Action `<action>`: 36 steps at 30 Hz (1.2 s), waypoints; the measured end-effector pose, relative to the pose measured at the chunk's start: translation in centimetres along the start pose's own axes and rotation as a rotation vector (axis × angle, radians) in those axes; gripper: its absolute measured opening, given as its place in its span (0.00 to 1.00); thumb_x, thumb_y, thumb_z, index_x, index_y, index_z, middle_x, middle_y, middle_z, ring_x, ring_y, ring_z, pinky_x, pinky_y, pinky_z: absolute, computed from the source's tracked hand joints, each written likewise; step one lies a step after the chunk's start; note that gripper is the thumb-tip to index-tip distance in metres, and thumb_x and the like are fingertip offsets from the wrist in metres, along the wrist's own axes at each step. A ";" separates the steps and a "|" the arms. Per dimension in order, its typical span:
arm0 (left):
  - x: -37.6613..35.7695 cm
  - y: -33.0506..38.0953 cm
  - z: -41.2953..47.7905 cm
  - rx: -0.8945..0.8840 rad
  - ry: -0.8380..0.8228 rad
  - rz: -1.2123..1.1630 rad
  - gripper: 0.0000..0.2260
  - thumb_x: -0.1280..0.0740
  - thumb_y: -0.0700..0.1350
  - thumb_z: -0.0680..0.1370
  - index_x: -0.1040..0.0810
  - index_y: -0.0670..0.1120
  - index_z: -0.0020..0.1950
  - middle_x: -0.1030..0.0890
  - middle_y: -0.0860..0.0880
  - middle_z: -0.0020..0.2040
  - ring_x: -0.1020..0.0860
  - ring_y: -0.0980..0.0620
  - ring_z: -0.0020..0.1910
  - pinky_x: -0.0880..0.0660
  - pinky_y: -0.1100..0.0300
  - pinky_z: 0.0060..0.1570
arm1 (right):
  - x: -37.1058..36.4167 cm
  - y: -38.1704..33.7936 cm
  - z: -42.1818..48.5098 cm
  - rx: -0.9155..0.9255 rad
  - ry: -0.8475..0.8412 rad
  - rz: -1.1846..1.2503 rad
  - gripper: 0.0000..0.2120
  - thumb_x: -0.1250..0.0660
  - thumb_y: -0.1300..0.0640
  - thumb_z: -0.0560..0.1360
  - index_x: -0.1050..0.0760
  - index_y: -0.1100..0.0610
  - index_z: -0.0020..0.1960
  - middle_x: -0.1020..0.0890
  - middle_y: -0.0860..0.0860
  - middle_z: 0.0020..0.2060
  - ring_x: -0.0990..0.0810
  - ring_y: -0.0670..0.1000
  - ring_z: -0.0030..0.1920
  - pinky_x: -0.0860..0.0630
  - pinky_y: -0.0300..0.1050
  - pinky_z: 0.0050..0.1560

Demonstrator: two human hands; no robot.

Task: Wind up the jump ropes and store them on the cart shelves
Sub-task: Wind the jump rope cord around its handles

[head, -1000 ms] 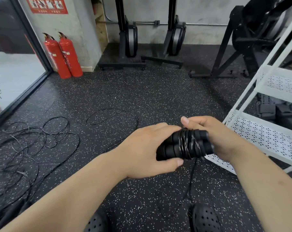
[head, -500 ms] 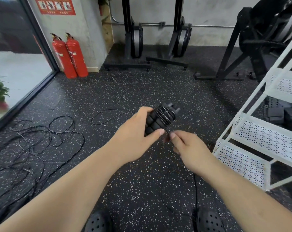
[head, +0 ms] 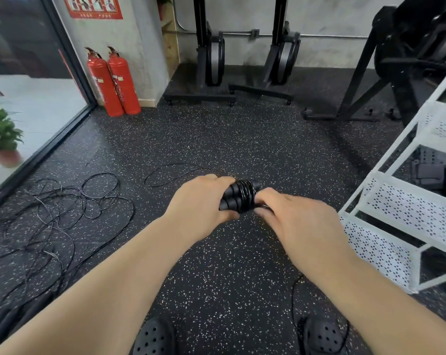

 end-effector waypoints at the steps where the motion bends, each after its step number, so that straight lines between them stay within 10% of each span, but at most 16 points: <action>1: -0.3 0.6 -0.1 -0.040 -0.028 -0.004 0.24 0.23 0.64 0.73 0.25 0.60 0.65 0.23 0.56 0.52 0.21 0.49 0.55 0.21 0.49 0.56 | 0.1 0.4 0.1 0.000 -0.008 0.020 0.08 0.37 0.42 0.83 0.24 0.44 0.56 0.20 0.42 0.36 0.22 0.48 0.33 0.26 0.48 0.31; 14: -2.2 8.4 -2.8 -0.451 -0.267 -0.040 0.28 0.21 0.60 0.73 0.26 0.57 0.69 0.22 0.61 0.59 0.27 0.57 0.60 0.28 0.55 0.62 | -3.0 8.1 0.0 -0.216 -0.445 0.609 0.12 0.23 0.33 0.68 0.14 0.40 0.43 0.14 0.41 0.40 0.16 0.44 0.43 0.19 0.50 0.51; 27: 1.5 9.3 -4.2 -0.270 -0.366 -0.591 0.28 0.19 0.51 0.75 0.33 0.60 0.65 0.19 0.57 0.54 0.20 0.53 0.51 0.23 0.54 0.54 | -2.7 7.7 -1.2 -0.367 -0.466 1.292 0.14 0.33 0.51 0.84 0.22 0.60 0.46 0.23 0.51 0.36 0.25 0.48 0.35 0.27 0.38 0.35; 31: 1.3 7.4 -3.4 -0.169 -0.315 -0.718 0.26 0.21 0.47 0.76 0.33 0.59 0.65 0.18 0.58 0.57 0.19 0.55 0.49 0.21 0.50 0.52 | -5.2 7.4 -1.8 -0.582 -0.384 1.183 0.12 0.37 0.65 0.85 0.21 0.57 0.46 0.15 0.55 0.41 0.20 0.50 0.43 0.22 0.46 0.48; 36: 0.1 4.6 -2.1 -0.008 -0.146 -0.709 0.24 0.21 0.52 0.76 0.32 0.61 0.64 0.16 0.62 0.57 0.18 0.58 0.54 0.22 0.52 0.58 | -8.4 6.1 -2.1 -0.708 -0.280 1.103 0.14 0.42 0.58 0.87 0.29 0.54 0.42 0.26 0.46 0.27 0.32 0.48 0.28 0.35 0.48 0.35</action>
Point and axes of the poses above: each hand's wrist, its own z-axis towards the middle knuckle, its own x-axis out of the back of the hand, y = z × x, the point moved 9 cm from there along z, towards the middle knuckle
